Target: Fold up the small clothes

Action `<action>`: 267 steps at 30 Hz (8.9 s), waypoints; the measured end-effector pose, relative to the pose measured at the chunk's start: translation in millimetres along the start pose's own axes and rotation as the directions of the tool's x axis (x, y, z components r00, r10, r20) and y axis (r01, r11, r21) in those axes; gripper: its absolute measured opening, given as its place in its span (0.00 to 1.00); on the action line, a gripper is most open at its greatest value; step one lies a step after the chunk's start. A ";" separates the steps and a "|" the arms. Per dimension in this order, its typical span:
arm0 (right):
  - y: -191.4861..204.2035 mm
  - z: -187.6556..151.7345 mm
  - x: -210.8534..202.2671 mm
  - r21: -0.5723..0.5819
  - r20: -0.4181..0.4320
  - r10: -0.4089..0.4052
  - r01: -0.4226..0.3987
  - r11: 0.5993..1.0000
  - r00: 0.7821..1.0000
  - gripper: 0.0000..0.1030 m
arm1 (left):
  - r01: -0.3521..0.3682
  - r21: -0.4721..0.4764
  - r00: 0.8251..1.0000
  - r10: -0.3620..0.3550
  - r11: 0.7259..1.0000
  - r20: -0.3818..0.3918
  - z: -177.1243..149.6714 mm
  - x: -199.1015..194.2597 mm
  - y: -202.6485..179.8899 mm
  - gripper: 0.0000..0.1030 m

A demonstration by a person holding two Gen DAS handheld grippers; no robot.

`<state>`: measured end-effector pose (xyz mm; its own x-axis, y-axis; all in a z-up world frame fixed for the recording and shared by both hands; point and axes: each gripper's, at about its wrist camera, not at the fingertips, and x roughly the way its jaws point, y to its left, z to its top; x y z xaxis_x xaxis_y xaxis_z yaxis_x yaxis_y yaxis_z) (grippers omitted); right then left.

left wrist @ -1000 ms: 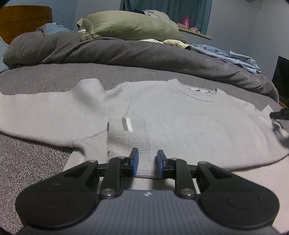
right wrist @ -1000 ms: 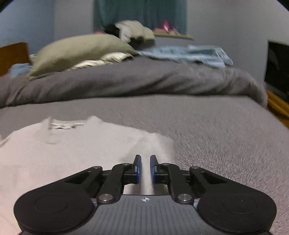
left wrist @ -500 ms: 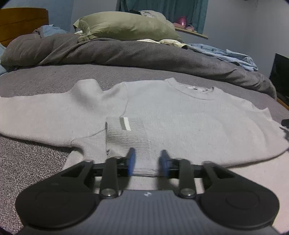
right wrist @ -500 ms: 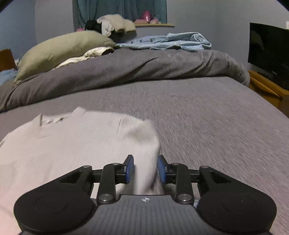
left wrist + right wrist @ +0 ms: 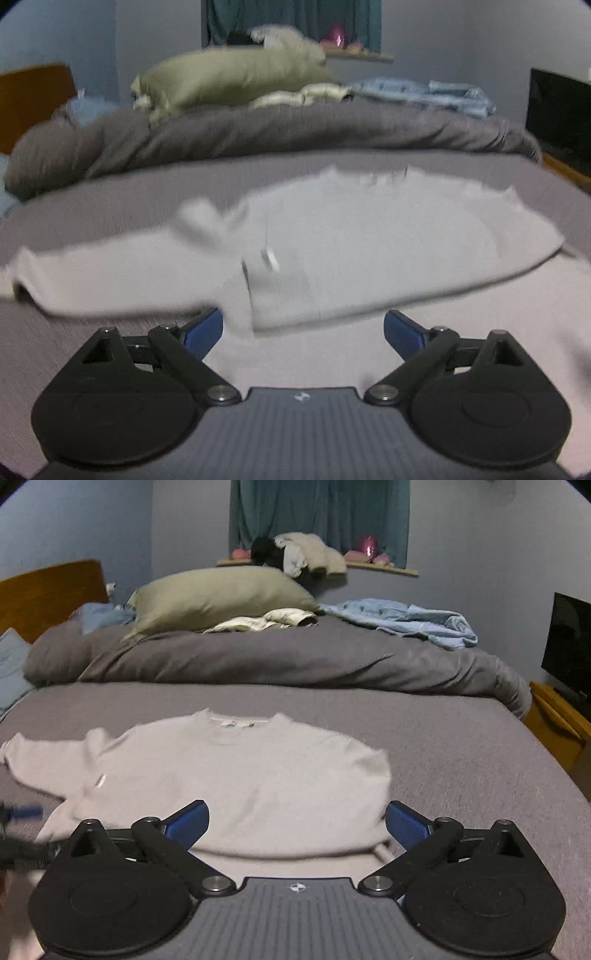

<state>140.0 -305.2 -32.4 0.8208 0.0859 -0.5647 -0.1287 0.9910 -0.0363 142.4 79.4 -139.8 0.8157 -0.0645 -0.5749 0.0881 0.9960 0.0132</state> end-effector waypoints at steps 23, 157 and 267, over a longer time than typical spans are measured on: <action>76.4 -45.7 61.9 -0.013 -0.112 0.010 -0.012 1.000 0.994 1.00 | -0.103 -0.435 0.992 0.061 0.894 -0.111 -3.7 14.4 170.8 0.99; -68.3 -55.3 32.3 0.095 -0.101 0.072 -0.063 0.994 0.992 0.04 | 0.125 -0.007 0.992 -0.125 0.992 -0.017 -79.0 31.2 -0.2 0.82; -148.8 -132.3 -4.8 0.155 -0.408 0.313 -0.273 0.950 0.858 0.80 | 0.182 0.006 0.920 -0.168 0.983 -0.355 -87.7 -101.8 -1.0 0.89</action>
<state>81.6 -466.7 -133.4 0.4371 0.3419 -0.8319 -0.2597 0.9335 0.2472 9.2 90.3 -153.1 0.5327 -0.2048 -0.8211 0.2385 0.9673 -0.0865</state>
